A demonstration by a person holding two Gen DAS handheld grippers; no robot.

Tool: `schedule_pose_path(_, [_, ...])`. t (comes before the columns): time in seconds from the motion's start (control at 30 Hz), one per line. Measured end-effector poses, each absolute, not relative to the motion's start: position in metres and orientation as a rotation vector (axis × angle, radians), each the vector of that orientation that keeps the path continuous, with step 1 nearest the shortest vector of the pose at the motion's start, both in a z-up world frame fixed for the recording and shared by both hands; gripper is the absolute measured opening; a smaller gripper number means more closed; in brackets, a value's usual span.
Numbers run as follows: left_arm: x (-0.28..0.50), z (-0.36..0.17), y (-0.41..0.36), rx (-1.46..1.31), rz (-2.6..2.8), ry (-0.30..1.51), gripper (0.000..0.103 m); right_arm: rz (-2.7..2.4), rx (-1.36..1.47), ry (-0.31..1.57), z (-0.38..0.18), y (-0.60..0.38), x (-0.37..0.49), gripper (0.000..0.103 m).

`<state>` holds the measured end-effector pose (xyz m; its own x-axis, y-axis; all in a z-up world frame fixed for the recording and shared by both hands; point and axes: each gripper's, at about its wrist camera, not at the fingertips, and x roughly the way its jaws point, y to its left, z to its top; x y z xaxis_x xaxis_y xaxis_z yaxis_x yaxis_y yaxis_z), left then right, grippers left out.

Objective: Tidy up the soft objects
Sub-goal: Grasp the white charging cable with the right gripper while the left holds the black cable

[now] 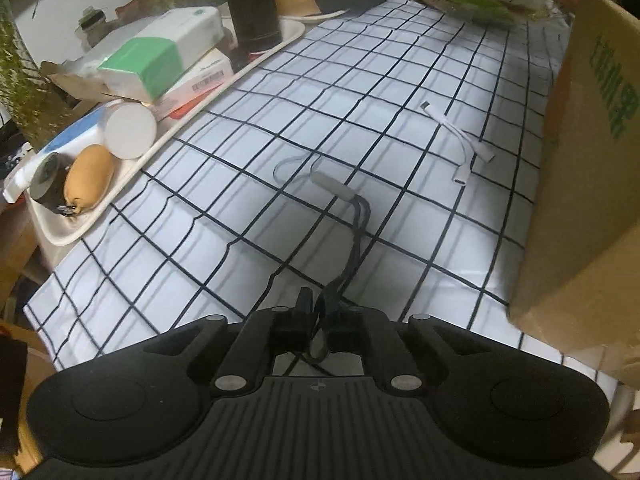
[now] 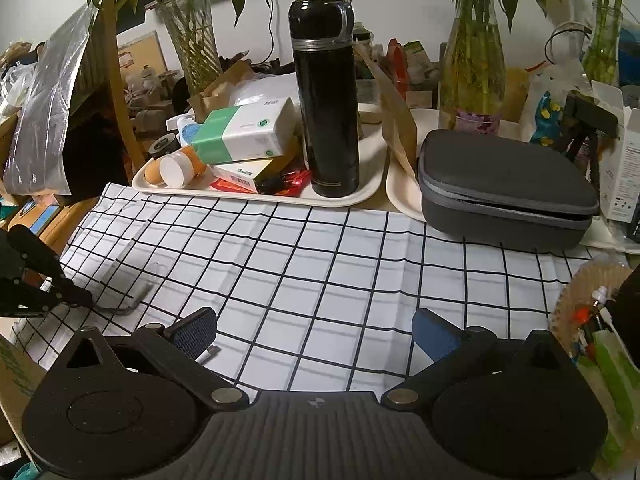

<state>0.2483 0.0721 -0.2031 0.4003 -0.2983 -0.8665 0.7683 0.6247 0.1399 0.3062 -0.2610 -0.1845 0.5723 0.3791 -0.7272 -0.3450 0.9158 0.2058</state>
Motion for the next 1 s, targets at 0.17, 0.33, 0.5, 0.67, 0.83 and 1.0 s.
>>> schedule_pose_path(0.17, [0.253, -0.190, 0.063, 0.492, -0.730, 0.892, 0.051, 0.432, 0.037, 0.859, -0.183, -0.259, 0.305, 0.103])
schedule_pose_path(0.33, [0.263, -0.200, 0.042, 0.463, -0.735, 0.893, 0.051, 0.435, 0.024, 0.861, -0.183, -0.257, 0.304, 0.103])
schedule_pose_path(0.5, [0.271, -0.217, 0.027, 0.477, -0.757, 0.907, 0.035, 0.430, 0.033, 0.866, -0.184, -0.261, 0.304, 0.103])
schedule_pose_path(0.67, [0.276, -0.220, 0.023, 0.456, -0.741, 0.891, 0.021, 0.429, 0.033, 0.867, -0.183, -0.261, 0.304, 0.103])
schedule_pose_path(0.83, [0.272, -0.220, 0.021, 0.468, -0.726, 0.866, 0.003, 0.435, 0.015, 0.868, -0.184, -0.259, 0.304, 0.103])
schedule_pose_path(1.0, [0.265, -0.215, 0.027, 0.447, -0.716, 0.840, 0.003, 0.437, 0.011, 0.873, -0.186, -0.258, 0.305, 0.103])
